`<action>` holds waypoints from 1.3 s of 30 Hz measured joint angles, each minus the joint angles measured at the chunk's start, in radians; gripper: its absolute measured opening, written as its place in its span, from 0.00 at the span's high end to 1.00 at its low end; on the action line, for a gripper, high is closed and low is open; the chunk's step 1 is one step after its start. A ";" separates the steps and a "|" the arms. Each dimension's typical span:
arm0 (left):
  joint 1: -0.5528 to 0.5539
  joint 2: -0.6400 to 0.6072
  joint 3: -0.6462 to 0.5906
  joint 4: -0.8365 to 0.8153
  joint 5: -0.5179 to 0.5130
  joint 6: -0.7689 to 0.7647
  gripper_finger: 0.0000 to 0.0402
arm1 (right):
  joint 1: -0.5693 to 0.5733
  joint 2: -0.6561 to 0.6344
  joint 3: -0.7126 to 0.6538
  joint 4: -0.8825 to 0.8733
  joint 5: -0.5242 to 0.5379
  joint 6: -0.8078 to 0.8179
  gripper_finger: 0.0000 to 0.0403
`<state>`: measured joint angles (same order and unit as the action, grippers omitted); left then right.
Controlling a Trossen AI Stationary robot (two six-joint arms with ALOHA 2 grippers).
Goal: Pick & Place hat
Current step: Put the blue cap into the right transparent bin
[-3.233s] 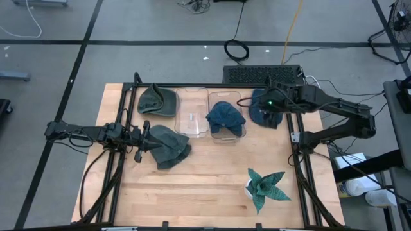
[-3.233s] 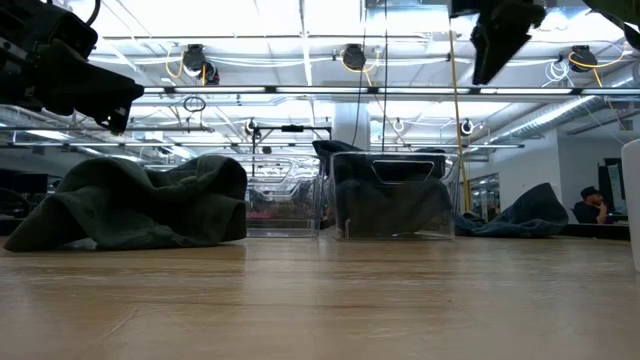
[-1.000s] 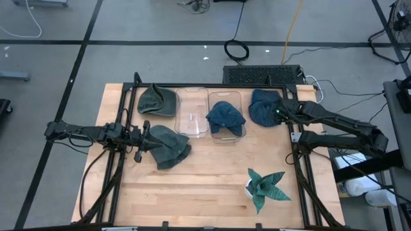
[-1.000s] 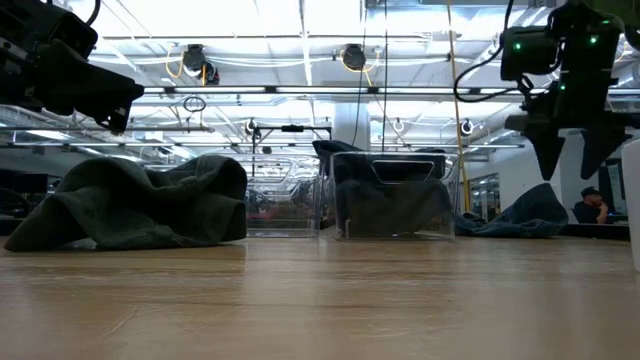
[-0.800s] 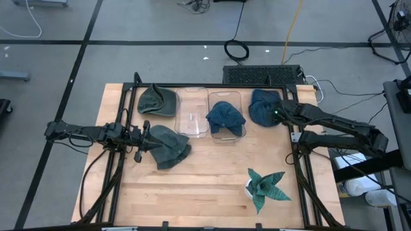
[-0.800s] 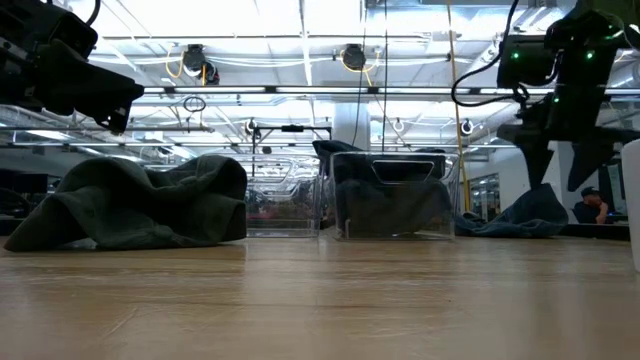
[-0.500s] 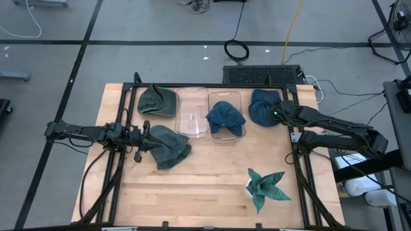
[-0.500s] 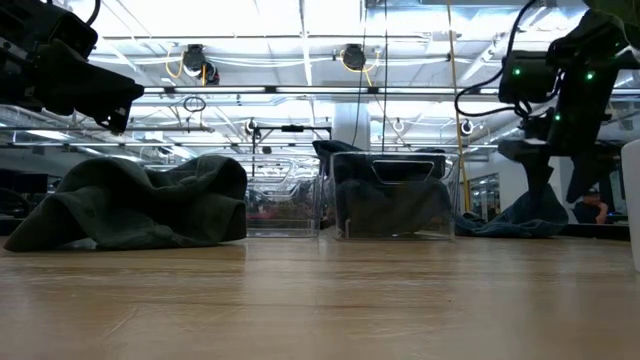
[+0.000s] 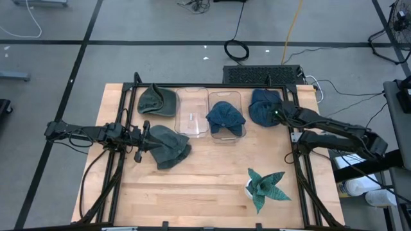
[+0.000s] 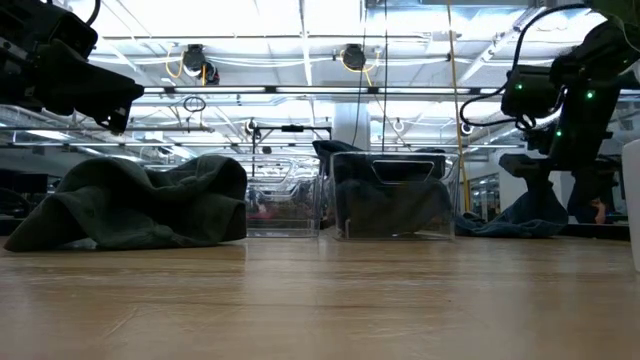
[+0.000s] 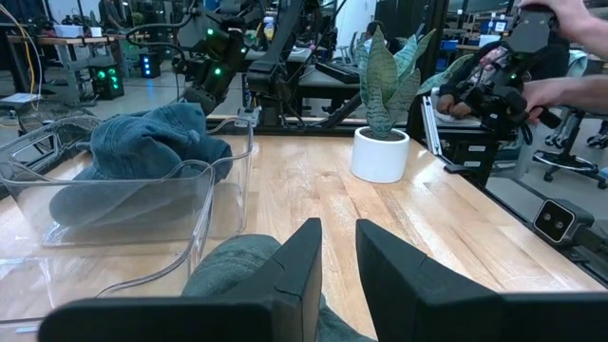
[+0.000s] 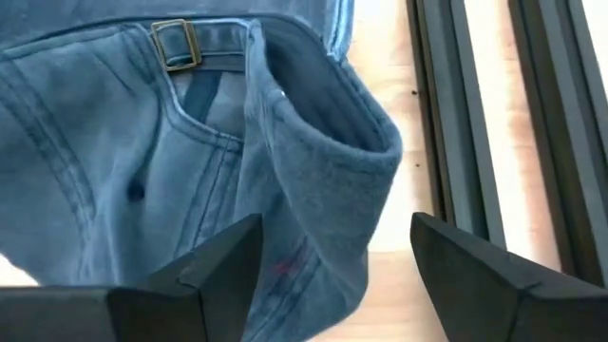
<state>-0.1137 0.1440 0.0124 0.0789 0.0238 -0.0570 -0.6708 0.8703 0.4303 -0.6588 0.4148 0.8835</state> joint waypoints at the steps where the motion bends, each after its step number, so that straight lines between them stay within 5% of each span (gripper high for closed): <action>1: 0.000 0.000 0.000 0.000 0.000 0.000 0.81 | -0.004 0.000 -0.007 0.006 0.000 -0.004 0.37; 23: 0.000 0.000 0.000 0.000 0.000 0.000 0.81 | -0.068 -0.001 -0.163 0.271 -0.078 -0.008 0.37; 39: 0.000 0.000 0.000 0.000 0.000 0.000 0.81 | -0.067 -0.001 -0.180 0.274 -0.051 -0.014 0.43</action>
<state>-0.1135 0.1439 0.0120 0.0792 0.0238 -0.0570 -0.7380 0.8692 0.2500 -0.3851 0.3642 0.8698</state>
